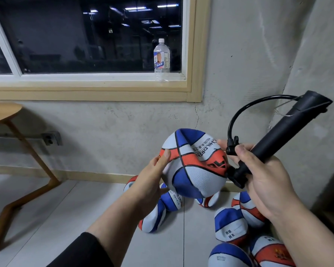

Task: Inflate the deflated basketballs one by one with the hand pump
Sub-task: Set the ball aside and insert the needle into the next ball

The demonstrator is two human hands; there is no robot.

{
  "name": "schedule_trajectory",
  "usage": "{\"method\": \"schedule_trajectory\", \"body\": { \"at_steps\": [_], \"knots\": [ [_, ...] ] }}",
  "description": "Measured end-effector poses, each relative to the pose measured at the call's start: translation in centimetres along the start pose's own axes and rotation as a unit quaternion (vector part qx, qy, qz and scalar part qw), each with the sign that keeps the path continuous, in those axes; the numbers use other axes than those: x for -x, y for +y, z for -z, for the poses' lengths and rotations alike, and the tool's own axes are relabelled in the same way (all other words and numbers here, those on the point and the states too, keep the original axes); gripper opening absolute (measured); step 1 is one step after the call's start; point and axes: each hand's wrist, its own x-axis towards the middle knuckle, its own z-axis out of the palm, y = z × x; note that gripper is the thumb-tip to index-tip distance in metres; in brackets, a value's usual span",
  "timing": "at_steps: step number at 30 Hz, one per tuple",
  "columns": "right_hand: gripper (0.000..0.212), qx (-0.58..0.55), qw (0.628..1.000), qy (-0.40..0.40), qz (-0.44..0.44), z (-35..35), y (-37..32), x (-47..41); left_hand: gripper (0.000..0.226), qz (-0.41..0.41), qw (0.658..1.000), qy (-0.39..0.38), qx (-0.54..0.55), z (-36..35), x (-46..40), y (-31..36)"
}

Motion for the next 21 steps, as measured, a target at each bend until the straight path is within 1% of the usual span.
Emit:
{"method": "schedule_trajectory", "body": {
  "at_steps": [2,3,5,7,9,11,13,17,18,20,21],
  "knots": [
    [0.048,0.03,0.999,-0.01,0.01,-0.3,-0.1,0.1,0.107,0.023,1.0,0.015,-0.001,-0.4,0.0,-0.4],
    [0.052,0.044,0.999,-0.013,0.012,-0.3,0.0,0.2,0.106,0.029,0.999,0.029,0.013,-0.6,0.0,-0.6],
    [0.049,0.052,0.998,-0.015,0.013,-0.4,0.1,0.2,0.099,0.033,0.997,0.048,0.044,-1.0,-0.1,-1.1],
    [0.05,0.057,0.998,-0.026,0.015,-0.5,0.1,0.2,0.094,0.027,0.995,0.053,0.075,-1.2,-0.3,-1.4],
    [0.053,0.066,0.997,-0.027,0.007,-0.4,0.1,0.2,0.093,-0.003,0.994,0.056,0.089,-1.1,-0.6,-1.5],
    [0.034,0.067,0.997,-0.023,0.007,-0.2,0.0,0.0,0.099,-0.04,0.994,0.064,0.081,-1.2,-0.6,-1.5],
    [0.017,0.066,0.998,-0.016,0.01,0.1,-0.2,-0.3,0.11,-0.069,0.993,0.064,0.064,-1.2,-0.5,-1.6],
    [0.01,0.026,0.999,0.004,-0.019,0.6,-1.1,-0.6,0.13,-0.113,0.992,0.035,0.033,-1.3,0.2,-1.4],
    [0.01,0.03,0.999,0.005,-0.03,0.7,-1.1,-0.6,0.127,-0.119,0.993,0.018,0.014,-1.2,0.3,-1.4],
    [0.011,0.056,0.997,0.005,-0.043,1.1,-1.0,-0.5,0.114,-0.121,0.992,-0.016,-0.02,-1.2,0.5,-1.3],
    [0.014,0.075,0.996,0.008,-0.042,1.3,-0.9,-0.4,0.108,-0.116,0.993,-0.021,-0.026,-1.1,0.6,-1.3]
  ]
}}
